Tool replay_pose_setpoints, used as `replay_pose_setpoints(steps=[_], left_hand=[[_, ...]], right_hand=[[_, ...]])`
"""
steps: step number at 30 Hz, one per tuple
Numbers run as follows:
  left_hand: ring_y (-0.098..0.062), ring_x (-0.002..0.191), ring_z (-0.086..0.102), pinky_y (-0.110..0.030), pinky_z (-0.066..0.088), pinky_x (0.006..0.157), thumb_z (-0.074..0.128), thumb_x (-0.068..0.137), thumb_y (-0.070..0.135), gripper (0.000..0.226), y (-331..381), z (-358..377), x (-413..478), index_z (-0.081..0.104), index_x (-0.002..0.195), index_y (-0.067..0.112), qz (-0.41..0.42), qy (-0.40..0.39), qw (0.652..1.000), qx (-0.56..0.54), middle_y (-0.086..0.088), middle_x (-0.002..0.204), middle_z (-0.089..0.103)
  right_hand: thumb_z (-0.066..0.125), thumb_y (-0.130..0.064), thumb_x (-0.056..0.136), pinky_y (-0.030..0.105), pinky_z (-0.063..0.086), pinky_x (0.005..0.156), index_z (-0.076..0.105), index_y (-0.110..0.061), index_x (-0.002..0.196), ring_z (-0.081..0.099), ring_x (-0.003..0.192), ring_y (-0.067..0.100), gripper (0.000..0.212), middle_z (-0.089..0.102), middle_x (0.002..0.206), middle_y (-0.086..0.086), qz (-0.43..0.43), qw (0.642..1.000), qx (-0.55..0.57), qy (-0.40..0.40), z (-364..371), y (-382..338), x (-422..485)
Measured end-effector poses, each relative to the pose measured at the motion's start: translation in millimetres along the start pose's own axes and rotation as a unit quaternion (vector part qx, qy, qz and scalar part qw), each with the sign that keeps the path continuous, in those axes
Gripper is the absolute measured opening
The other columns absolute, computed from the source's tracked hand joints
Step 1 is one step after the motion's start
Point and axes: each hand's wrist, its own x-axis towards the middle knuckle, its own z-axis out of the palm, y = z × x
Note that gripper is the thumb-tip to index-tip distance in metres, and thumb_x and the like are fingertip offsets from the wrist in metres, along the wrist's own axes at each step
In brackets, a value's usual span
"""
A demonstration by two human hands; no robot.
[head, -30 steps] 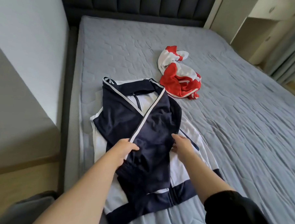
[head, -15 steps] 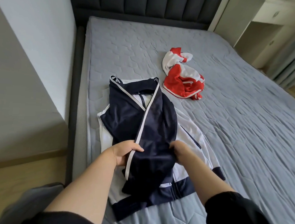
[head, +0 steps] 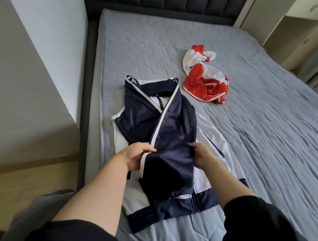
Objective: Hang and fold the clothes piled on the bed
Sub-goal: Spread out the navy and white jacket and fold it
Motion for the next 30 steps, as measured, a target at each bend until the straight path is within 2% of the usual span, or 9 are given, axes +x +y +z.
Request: replay_pose_setpoints(steps=[2, 5, 8, 10, 13, 15, 18, 24, 30], left_hand=[[-0.020, 0.057, 0.066, -0.023, 0.051, 0.058, 0.051, 0.081, 0.006, 0.025, 0.4, -2.9, 2.4, 0.069, 0.063, 0.007, -0.058, 0.038, 0.991, 0.112, -0.008, 0.063, 0.067], [-0.019, 0.065, 0.054, -0.024, 0.042, 0.062, 0.058, 0.083, 0.021, 0.014, -0.4, -4.4, 12.9, 0.063, 0.076, 0.010, -0.027, 0.190, 0.911, 0.364, -0.005, 0.074, 0.060], [-0.020, 0.052, 0.037, -0.025, 0.029, 0.051, 0.056, 0.079, 0.018, 0.029, 4.4, -1.3, 19.8, 0.041, 0.054, 0.017, 0.082, 0.270, 0.879, 0.386, 0.000, 0.055, 0.040], [-0.023, 0.061, 0.049, -0.026, 0.038, 0.055, 0.057, 0.078, 0.019, 0.012, 11.0, -1.1, 21.2, 0.059, 0.067, 0.019, 0.123, 0.298, 0.854, 0.408, 0.001, 0.065, 0.053], [-0.025, 0.089, 0.064, -0.033, 0.053, 0.081, 0.057, 0.081, 0.021, 0.033, 20.6, -1.9, 26.8, 0.064, 0.113, 0.024, 0.135, 0.306, 0.852, 0.403, 0.000, 0.098, 0.066], [-0.024, 0.093, 0.063, -0.035, 0.051, 0.087, 0.053, 0.083, 0.019, 0.042, 26.2, -0.3, 35.0, 0.057, 0.125, 0.023, 0.143, 0.308, 0.851, 0.400, -0.001, 0.101, 0.067], [-0.017, 0.090, 0.060, -0.033, 0.049, 0.085, 0.050, 0.086, 0.016, 0.046, 32.6, 3.6, 50.2, 0.051, 0.132, 0.023, 0.160, 0.296, 0.848, 0.410, 0.009, 0.093, 0.064], [-0.020, 0.115, 0.053, -0.034, 0.045, 0.095, 0.048, 0.090, 0.014, 0.056, 59.4, 15.3, 86.4, 0.037, 0.143, 0.026, 0.198, 0.236, 0.817, 0.488, 0.001, 0.138, 0.046], [-0.013, 0.121, 0.045, -0.018, 0.032, 0.088, 0.044, 0.092, 0.009, 0.047, 106.3, 26.3, 135.4, 0.052, 0.135, 0.024, 0.242, 0.203, 0.804, 0.503, 0.001, 0.140, 0.040]], right_hand=[[0.045, -0.002, 0.087, 0.031, 0.044, 0.051, 0.054, -0.004, 0.083, 0.048, 0.059, 0.025, 0.010, 0.048, 0.069, 0.013, 0.007, 0.999, -0.050, 0.015, -2.0, -0.2, 2.6], [0.055, -0.007, 0.085, 0.025, 0.039, 0.042, 0.054, -0.006, 0.076, 0.047, 0.054, 0.023, 0.009, 0.047, 0.065, 0.010, -0.063, 0.974, -0.197, 0.094, -1.9, 1.1, 6.6], [0.057, -0.015, 0.081, 0.022, 0.039, 0.038, 0.055, -0.008, 0.070, 0.051, 0.046, 0.024, 0.013, 0.054, 0.059, 0.007, -0.154, 0.942, -0.261, 0.144, -1.4, -3.1, 12.3], [0.056, -0.016, 0.078, 0.024, 0.039, 0.042, 0.051, -0.013, 0.063, 0.049, 0.047, 0.021, 0.016, 0.051, 0.053, 0.000, -0.210, 0.921, -0.282, 0.168, -2.4, -7.3, 20.6], [0.055, -0.017, 0.076, 0.021, 0.034, 0.045, 0.050, -0.018, 0.067, 0.047, 0.052, 0.010, 0.011, 0.050, 0.054, -0.010, -0.247, 0.912, -0.277, 0.171, -4.1, -16.7, 32.5], [0.055, -0.019, 0.077, 0.023, 0.035, 0.048, 0.053, -0.018, 0.072, 0.050, 0.054, 0.008, 0.006, 0.053, 0.059, -0.009, -0.249, 0.915, -0.276, 0.158, -3.9, -25.5, 42.4], [0.054, -0.017, 0.079, 0.025, 0.033, 0.047, 0.051, -0.015, 0.064, 0.043, 0.049, 0.011, 0.015, 0.047, 0.053, -0.005, -0.263, 0.915, -0.266, 0.151, 2.1, -48.2, 57.6], [0.047, -0.017, 0.086, 0.024, 0.035, 0.050, 0.041, -0.016, 0.062, 0.038, 0.051, 0.016, 0.025, 0.041, 0.057, -0.001, -0.203, 0.950, -0.190, 0.139, 12.7, -109.3, 95.4], [0.053, -0.029, 0.092, 0.033, 0.045, 0.066, 0.057, -0.010, 0.082, 0.054, 0.067, 0.021, 0.022, 0.055, 0.074, 0.005, -0.090, 0.992, -0.017, 0.089, 18.7, -130.7, 144.0]])
